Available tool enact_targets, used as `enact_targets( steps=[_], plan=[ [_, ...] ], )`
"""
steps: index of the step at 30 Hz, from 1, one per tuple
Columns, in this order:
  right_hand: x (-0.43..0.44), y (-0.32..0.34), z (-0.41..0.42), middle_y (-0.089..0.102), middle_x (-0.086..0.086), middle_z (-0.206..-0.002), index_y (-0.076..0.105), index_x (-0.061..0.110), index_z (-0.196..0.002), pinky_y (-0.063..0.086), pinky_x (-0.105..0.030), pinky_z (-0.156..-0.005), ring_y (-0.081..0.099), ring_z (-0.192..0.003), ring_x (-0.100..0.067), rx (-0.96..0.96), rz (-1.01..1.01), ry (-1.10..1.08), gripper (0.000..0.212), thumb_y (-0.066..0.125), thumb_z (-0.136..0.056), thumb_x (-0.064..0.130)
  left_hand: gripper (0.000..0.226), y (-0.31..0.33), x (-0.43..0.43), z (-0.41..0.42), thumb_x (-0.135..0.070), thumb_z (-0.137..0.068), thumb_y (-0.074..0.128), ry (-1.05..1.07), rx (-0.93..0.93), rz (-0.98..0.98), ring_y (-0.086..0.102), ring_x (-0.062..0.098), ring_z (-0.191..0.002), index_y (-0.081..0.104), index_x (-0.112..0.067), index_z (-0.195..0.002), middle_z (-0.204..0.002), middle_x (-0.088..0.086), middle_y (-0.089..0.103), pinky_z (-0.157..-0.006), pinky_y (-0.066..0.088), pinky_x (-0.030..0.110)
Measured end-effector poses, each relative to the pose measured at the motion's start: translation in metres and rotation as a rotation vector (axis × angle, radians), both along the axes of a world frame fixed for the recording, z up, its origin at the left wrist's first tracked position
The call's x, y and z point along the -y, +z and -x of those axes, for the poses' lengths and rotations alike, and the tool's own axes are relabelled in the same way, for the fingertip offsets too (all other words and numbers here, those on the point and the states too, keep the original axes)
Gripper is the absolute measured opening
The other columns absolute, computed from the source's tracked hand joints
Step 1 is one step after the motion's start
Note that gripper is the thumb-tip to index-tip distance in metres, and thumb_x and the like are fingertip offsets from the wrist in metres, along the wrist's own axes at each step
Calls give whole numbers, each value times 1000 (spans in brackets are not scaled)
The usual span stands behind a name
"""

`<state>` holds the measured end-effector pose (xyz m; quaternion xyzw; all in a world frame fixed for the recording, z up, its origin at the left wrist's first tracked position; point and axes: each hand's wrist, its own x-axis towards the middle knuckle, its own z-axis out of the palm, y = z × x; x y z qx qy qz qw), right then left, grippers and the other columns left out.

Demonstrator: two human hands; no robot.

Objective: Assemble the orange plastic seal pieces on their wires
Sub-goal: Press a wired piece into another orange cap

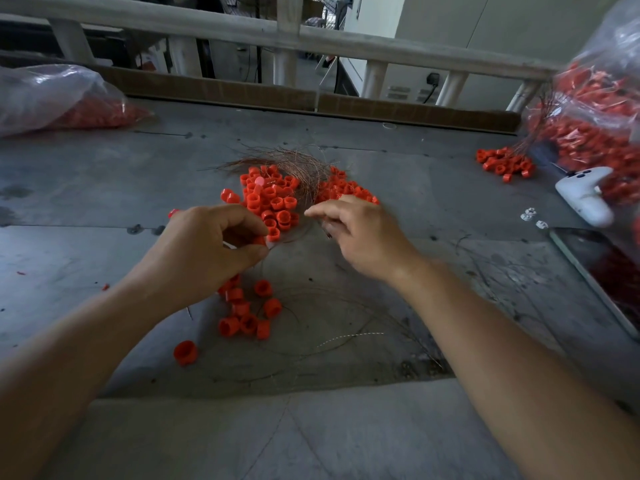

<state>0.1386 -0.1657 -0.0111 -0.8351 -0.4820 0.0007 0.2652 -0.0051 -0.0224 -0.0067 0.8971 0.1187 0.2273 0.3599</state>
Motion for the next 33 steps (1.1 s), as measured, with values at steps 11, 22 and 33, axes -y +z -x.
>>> enact_targets(
  steps=[11,22,33],
  plan=[
    [-6,-9,3,48,-2,-130,44,24,-135,35,-34,-99,41,-115,-21,147,173,33,48,41,-92,3,32,-6,-2,-1,-19,-71,75,-37,-112,-106,50,-26,-68,57,-45,-70,-77,-25,61,-58,33,-5],
    [-8,-10,6,44,3,-138,34,27,-140,31,-35,-99,38,-118,-21,195,248,59,56,36,-91,0,18,-10,2,-3,-23,-80,66,-155,-195,-181,59,0,-81,60,-38,-87,-95,-12,67,-68,40,8],
    [-6,0,4,67,-9,-102,69,6,-103,32,-19,-83,54,-99,-23,155,-92,1,22,65,-81,9,27,-8,0,-3,-25,-79,65,-170,-185,-155,55,-10,-81,52,-48,-78,-91,-21,62,-67,40,3]
  ],
)
